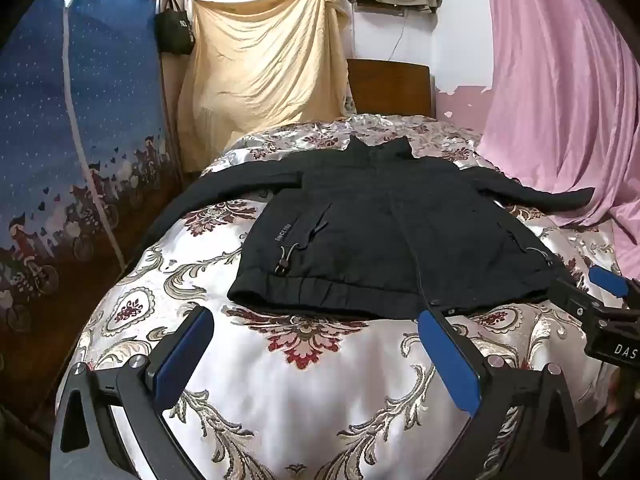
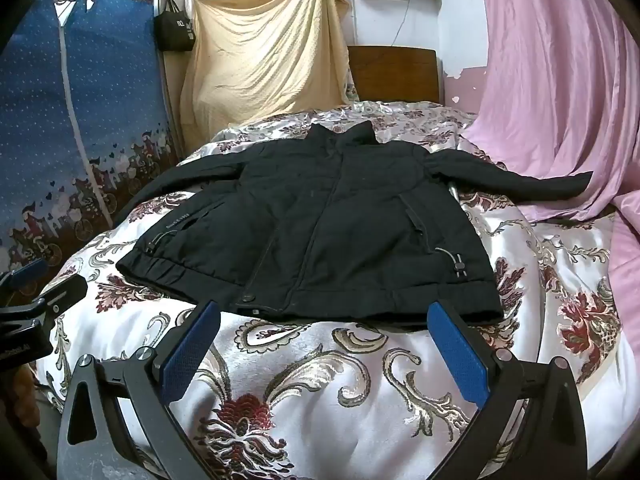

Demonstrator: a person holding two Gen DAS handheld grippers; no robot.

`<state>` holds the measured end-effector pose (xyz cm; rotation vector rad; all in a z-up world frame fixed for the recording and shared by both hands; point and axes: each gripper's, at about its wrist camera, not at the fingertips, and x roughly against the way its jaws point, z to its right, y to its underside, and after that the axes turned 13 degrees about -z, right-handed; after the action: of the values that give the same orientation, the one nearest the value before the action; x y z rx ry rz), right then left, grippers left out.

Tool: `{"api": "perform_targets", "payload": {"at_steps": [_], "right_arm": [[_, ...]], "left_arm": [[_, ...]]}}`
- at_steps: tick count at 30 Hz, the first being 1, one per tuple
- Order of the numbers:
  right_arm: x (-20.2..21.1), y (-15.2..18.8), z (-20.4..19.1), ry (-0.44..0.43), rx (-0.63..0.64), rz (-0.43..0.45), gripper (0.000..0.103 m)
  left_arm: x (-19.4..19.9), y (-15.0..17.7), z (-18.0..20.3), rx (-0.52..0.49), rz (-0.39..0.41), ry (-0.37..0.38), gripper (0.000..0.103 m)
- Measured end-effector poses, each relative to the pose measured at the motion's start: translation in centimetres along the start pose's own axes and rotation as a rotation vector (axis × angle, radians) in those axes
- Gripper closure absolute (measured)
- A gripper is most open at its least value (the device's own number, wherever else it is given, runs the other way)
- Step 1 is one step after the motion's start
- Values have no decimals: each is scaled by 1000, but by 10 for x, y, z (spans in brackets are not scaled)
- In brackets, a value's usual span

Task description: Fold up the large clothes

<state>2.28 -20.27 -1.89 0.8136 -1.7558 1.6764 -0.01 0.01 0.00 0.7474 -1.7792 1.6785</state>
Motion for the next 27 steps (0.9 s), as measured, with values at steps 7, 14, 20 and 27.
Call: {"api": "perform_targets", "payload": {"at_steps": [7, 14, 20, 27], "right_arm": [[-1, 0, 0, 0, 2, 2, 1], [-1, 0, 0, 0, -1, 0, 1], [-1, 0, 0, -3, -1, -2, 1], [-1, -3, 1, -5, 0, -3, 1]], "left_arm": [[0, 0, 0, -3, -1, -3, 0], [1, 0, -2, -1, -2, 0, 0], [0, 0, 0, -2, -2, -5, 0], [2, 2, -3, 2, -2, -3, 0]]}}
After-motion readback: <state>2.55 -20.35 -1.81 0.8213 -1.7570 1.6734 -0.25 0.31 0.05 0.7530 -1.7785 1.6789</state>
